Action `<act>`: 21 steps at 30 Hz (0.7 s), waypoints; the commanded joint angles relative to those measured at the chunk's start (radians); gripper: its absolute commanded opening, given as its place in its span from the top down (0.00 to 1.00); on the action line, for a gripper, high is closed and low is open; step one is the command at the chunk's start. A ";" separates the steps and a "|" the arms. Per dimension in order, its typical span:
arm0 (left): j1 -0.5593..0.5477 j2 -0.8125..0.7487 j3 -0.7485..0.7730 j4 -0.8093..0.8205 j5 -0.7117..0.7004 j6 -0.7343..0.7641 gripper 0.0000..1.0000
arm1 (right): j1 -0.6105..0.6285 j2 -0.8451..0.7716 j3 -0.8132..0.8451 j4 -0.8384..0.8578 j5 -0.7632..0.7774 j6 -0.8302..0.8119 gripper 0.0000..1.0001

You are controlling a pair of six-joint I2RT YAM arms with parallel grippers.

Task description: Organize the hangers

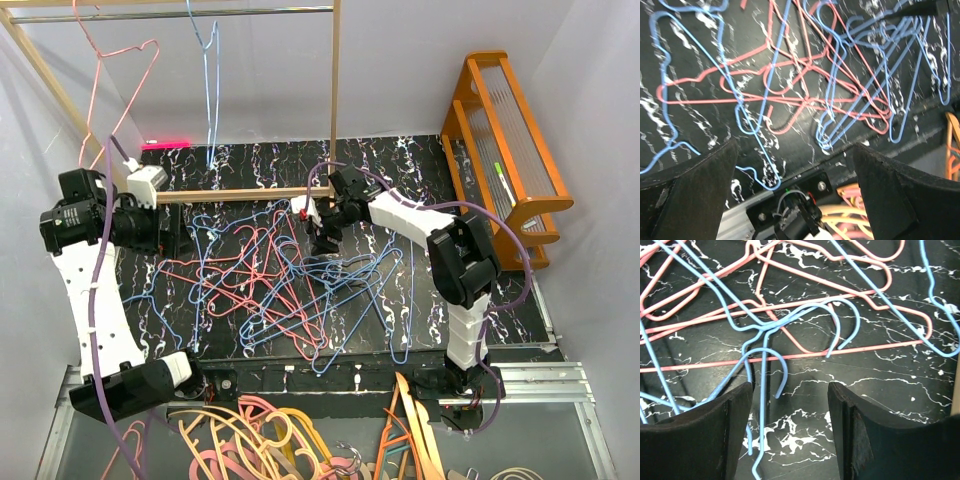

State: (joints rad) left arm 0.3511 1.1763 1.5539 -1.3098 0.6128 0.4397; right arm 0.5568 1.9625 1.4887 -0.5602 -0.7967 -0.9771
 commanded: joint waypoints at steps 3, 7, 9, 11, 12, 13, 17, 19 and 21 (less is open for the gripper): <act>-0.034 -0.017 -0.098 -0.082 0.092 0.132 0.03 | -0.035 -0.131 -0.019 -0.084 0.001 -0.076 0.36; -0.074 -0.007 -0.135 -0.036 0.081 0.115 0.03 | -0.112 -0.189 -0.054 -0.184 0.022 -0.177 0.38; -0.093 0.002 -0.141 -0.003 0.074 0.096 0.03 | -0.134 -0.209 -0.088 -0.216 0.041 -0.234 0.41; -0.114 0.012 -0.151 0.023 0.069 0.078 0.03 | -0.138 -0.211 -0.115 -0.230 0.051 -0.288 0.44; -0.124 0.015 -0.158 0.040 0.066 0.068 0.03 | -0.138 -0.210 -0.125 -0.227 0.045 -0.301 0.45; -0.132 0.018 -0.163 0.053 0.064 0.059 0.03 | -0.136 -0.231 -0.132 -0.217 0.038 -0.303 0.47; -0.168 0.024 -0.175 0.094 0.043 0.028 0.03 | -0.119 -0.223 -0.131 -0.193 0.042 -0.318 0.50; -0.179 0.023 -0.180 0.107 0.030 0.017 0.03 | -0.116 -0.183 -0.121 -0.193 0.039 -0.327 0.51; -0.186 0.025 -0.183 0.111 0.021 0.010 0.03 | -0.114 -0.159 -0.102 -0.196 0.036 -0.332 0.52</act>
State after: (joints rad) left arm 0.1833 1.2072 1.3750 -1.2266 0.6380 0.4778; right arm 0.4355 1.7691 1.3502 -0.7460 -0.7383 -1.2255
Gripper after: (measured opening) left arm 0.970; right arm 0.492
